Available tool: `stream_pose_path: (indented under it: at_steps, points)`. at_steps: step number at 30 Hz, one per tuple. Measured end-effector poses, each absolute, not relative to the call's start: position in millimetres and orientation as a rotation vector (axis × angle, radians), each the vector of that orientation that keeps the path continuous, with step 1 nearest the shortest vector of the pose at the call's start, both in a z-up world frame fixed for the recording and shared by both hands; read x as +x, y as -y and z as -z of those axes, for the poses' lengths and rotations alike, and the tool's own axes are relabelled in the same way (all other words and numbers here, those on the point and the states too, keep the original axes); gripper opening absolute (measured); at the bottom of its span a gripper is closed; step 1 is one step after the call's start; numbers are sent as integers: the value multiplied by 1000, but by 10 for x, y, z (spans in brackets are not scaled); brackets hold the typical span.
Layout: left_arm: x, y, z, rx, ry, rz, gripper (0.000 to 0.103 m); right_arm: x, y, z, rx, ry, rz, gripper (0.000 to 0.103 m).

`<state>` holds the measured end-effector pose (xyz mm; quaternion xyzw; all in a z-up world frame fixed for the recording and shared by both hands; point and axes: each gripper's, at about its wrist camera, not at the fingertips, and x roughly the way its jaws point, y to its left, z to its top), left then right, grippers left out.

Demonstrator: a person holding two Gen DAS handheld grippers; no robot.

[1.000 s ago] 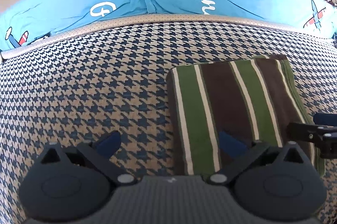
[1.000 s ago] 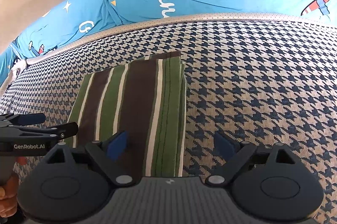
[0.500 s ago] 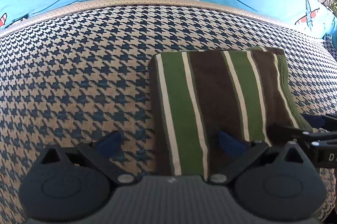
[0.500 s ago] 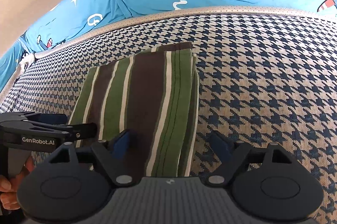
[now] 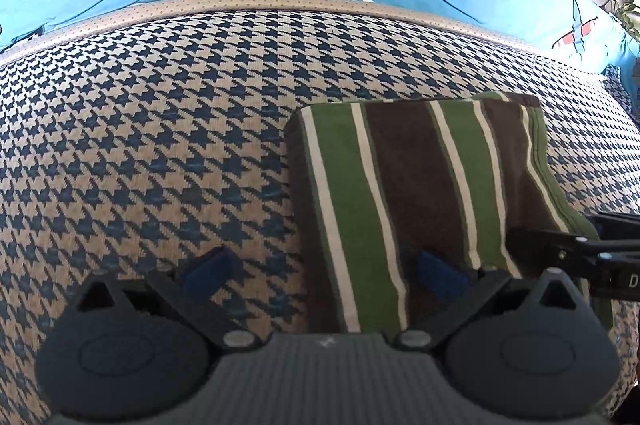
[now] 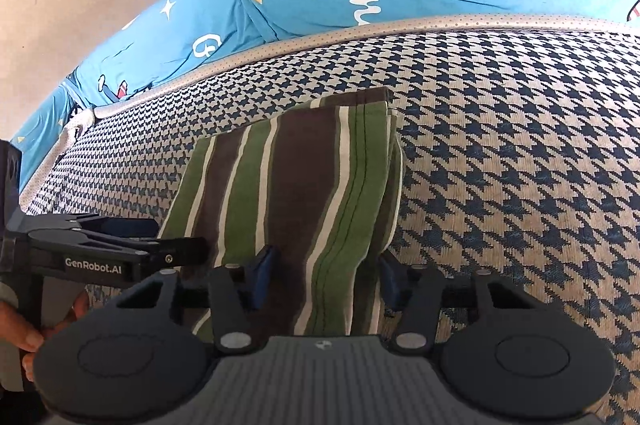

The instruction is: Fold clothes

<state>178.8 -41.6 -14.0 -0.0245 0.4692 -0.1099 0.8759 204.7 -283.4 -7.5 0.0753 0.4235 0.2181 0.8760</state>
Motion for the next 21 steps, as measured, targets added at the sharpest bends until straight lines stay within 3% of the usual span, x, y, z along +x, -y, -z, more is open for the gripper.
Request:
stream_pose_path:
  at_steps: [10, 13, 15, 18, 21]
  points:
    - [1832, 579, 149, -27, -941, 262, 101, 2085, 2785, 94, 150, -885, -424, 57]
    - [1793, 611, 116, -10, -913, 274, 89, 2060, 2773, 68, 140, -869, -422, 47]
    - [1744, 648, 88, 2, -893, 295, 63, 2042, 2768, 42, 141, -856, -422, 36]
    - [1663, 750, 31, 37, -858, 314, 44, 1996, 2747, -8, 129, -831, -421, 30]
    - [1625, 785, -28, 31, -823, 321, 32, 1941, 2705, -66, 102, -801, -421, 27]
